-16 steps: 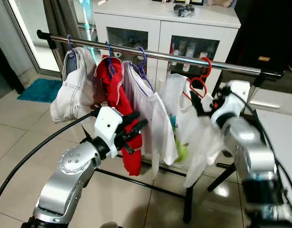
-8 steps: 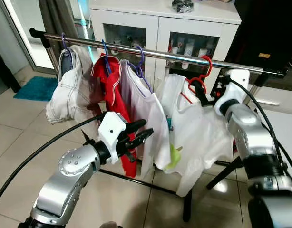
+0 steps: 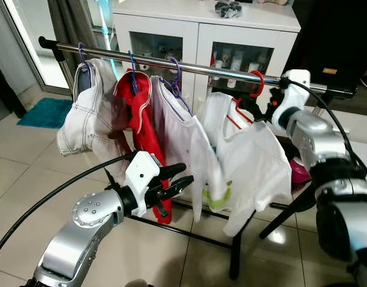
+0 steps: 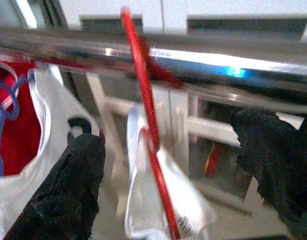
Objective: Hang hanger
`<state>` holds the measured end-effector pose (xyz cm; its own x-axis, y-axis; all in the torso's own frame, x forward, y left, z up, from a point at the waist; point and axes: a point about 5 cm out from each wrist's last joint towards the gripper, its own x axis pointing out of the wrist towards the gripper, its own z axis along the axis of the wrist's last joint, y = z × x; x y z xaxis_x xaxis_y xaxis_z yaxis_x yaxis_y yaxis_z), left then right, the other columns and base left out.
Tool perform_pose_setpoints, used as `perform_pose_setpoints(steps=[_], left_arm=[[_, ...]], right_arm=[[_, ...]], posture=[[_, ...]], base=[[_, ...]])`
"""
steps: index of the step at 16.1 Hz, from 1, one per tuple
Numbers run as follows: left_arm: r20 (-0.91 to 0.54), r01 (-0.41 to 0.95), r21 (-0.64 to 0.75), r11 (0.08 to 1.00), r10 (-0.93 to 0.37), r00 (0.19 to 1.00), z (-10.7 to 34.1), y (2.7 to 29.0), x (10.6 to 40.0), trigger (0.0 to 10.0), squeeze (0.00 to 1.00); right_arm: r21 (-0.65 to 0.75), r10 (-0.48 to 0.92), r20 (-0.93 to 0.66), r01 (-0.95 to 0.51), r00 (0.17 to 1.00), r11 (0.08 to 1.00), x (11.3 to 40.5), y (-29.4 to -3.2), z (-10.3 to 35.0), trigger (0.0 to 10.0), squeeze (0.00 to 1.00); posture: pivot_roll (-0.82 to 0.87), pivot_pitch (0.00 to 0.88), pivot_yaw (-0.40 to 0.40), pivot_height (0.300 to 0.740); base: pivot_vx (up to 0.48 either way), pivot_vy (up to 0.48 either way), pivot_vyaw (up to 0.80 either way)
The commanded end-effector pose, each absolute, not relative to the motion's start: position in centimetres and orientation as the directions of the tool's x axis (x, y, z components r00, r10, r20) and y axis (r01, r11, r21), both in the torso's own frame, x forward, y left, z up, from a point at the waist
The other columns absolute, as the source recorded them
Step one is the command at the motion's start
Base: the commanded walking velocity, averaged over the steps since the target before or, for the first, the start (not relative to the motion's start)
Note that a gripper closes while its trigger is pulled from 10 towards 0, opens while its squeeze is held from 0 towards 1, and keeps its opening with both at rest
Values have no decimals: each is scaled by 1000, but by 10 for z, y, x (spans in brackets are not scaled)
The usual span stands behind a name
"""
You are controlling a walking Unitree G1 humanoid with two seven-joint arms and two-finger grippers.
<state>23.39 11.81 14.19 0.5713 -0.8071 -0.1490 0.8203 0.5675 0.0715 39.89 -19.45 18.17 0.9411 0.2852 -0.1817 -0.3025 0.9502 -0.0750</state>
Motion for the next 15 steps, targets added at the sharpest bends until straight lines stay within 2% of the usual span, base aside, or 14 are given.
perform_pose_setpoints(steps=[1, 6, 9, 12, 13, 15], left_arm=[[-151, 832, 85, 548, -819, 554, 144, 116, 235, 10000, 0], [-158, 841, 90, 534, -826, 541, 145, 117, 233, 10000, 0], [-163, 848, 88, 523, -832, 530, 145, 116, 233, 10000, 0], [-163, 853, 87, 516, -837, 523, 146, 114, 232, 10000, 0], [-163, 854, 86, 513, -839, 520, 146, 114, 231, 10000, 0], [-163, 856, 85, 510, -840, 517, 145, 113, 231, 10000, 0]], right_arm=[[-99, 286, -202, -310, 937, 946, 402, -196, 186, 10000, 0], [-89, 215, -313, -254, 925, 963, 403, -201, 175, 10000, 0], [-98, 210, -353, -260, 912, 961, 402, -204, 170, 10000, 0], [-35, 252, -345, -281, 904, 959, 402, -203, 174, 10000, 0], [-27, 263, -352, -291, 898, 956, 402, -203, 173, 6627, 0], [5, 276, -346, -292, 897, 956, 403, -201, 175, 2510, 0]], posture=[[105, 0, -28, 740], [120, 0, -37, 740], [122, 0, -33, 740], [120, 0, -32, 740], [119, 0, -32, 740], [120, 0, -31, 740]], base=[[0, 0, 0], [0, 0, 0], [0, 0, 0], [0, 0, 0], [0, 0, 0], [0, 0, 0]])
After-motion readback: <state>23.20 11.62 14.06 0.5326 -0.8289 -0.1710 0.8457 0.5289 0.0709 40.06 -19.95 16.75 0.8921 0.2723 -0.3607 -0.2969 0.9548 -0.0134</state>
